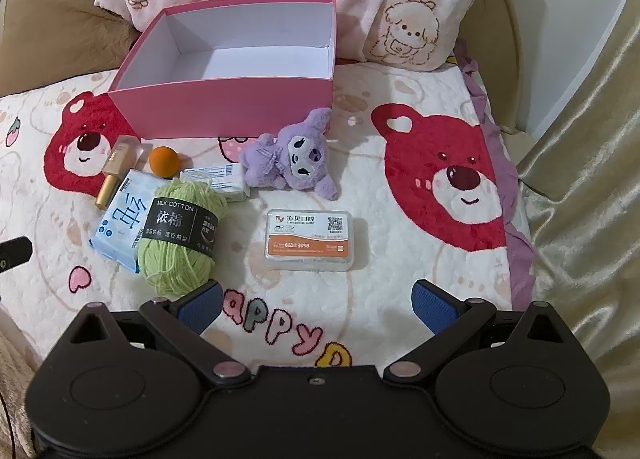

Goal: Organize objects
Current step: 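Move the left tool toward the green yarn ball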

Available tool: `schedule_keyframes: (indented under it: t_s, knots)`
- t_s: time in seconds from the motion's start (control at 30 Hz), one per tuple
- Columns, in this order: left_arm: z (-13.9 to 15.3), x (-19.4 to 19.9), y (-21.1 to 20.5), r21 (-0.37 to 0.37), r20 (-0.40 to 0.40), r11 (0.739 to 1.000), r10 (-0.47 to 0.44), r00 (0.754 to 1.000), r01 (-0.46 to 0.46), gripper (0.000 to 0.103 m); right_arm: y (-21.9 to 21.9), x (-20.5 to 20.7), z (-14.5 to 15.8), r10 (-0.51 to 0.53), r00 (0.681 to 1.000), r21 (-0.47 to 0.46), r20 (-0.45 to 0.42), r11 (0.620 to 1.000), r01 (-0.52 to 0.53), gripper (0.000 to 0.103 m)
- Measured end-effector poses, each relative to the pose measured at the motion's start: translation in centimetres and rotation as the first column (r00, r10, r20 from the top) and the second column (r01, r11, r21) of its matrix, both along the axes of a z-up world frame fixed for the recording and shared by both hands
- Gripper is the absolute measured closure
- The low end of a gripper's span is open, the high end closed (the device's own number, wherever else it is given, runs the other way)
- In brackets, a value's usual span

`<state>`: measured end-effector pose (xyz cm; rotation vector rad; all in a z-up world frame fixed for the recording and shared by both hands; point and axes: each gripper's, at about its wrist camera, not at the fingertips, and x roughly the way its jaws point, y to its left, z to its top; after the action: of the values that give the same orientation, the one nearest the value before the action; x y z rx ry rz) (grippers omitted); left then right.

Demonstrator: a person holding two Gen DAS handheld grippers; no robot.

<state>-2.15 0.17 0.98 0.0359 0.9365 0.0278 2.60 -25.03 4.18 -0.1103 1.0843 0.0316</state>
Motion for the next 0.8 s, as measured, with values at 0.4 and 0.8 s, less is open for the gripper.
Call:
schedule_keyframes:
  t_s: [0.4, 0.8]
  knots:
    - [0.4, 0.1, 1.0, -0.065, 0.025, 0.996, 0.066, 0.997, -0.064, 0.003, -0.1, 0.3, 0.0, 0.01, 1.0, 0.011, 0.027, 1.0, -0.011, 0.002]
    - [1.8, -0.6, 1.6, -0.13, 0.093, 0.986, 0.114, 0.989, -0.101, 0.002, 0.7, 0.2, -0.7, 0.037, 0.999, 0.035, 0.037, 0.999, -0.038, 0.003]
